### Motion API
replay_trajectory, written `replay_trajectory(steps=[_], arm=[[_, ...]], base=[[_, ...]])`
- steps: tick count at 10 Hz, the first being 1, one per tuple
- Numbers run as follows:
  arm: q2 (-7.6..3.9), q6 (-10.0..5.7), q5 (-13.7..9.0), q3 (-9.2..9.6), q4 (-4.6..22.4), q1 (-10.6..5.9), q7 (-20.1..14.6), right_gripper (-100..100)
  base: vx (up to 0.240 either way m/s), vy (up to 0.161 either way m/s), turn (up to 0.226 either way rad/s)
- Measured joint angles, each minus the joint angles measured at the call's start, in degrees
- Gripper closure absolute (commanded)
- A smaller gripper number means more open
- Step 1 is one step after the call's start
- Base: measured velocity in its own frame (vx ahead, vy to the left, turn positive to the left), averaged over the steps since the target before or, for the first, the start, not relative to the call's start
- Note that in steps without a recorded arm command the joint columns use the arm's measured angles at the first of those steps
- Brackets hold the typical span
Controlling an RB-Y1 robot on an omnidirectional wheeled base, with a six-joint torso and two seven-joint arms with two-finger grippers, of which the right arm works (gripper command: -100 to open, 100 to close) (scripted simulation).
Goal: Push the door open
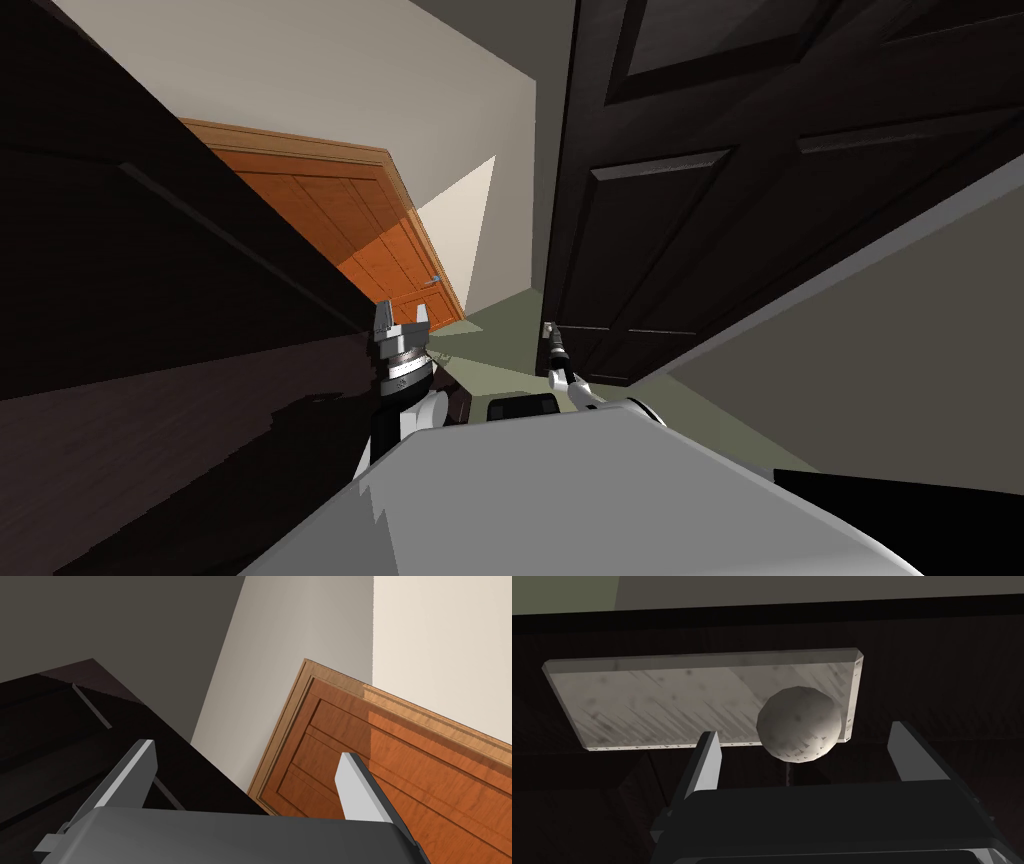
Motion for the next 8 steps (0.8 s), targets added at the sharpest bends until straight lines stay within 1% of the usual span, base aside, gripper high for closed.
replay_trajectory(steps=[1,6,7,8], arm=[[0.09,-0.08,0.0,-0.01,0.0,-0.01,0.0,100],[0.02,0.07,0.0,0.02,0.0,0.03,0.0,100],[0.02,0.08,0.0,0.01,0.1,0.05,0.0,100],[-0.81,-0.85,-0.5,-0.49,2.5,-1.05,0.0,100]], base=[[-0.011,0.004,0.004],[-0.010,0.000,0.001],[0.099,0.012,-0.059],[0.129,0.020,-0.018]])
